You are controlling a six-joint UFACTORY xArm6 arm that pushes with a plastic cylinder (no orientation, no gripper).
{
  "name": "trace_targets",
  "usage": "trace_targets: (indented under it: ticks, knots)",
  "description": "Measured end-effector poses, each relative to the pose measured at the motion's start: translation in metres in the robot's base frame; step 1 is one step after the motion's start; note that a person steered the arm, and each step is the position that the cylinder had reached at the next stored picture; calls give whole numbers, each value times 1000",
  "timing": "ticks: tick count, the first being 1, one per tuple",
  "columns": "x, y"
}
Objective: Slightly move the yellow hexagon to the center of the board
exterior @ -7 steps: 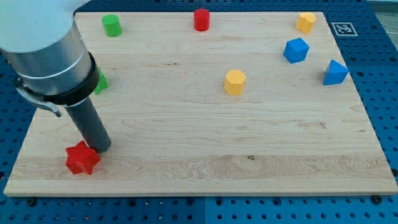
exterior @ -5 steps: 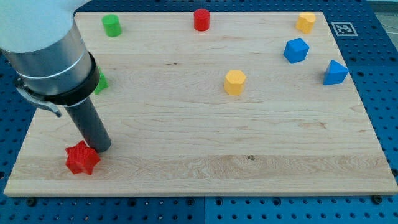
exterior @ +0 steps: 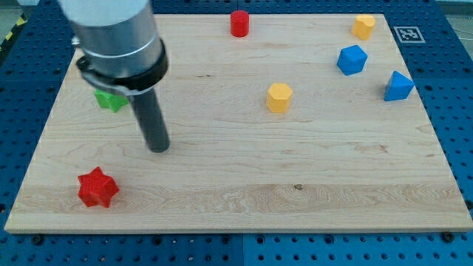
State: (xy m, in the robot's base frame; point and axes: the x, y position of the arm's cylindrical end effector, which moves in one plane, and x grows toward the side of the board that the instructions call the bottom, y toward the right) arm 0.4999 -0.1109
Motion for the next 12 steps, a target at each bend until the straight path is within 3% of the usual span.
trace_targets:
  ticks: [9, 10, 12]
  knots:
    - [-6, 26]
    - [-6, 39]
    - [-6, 121]
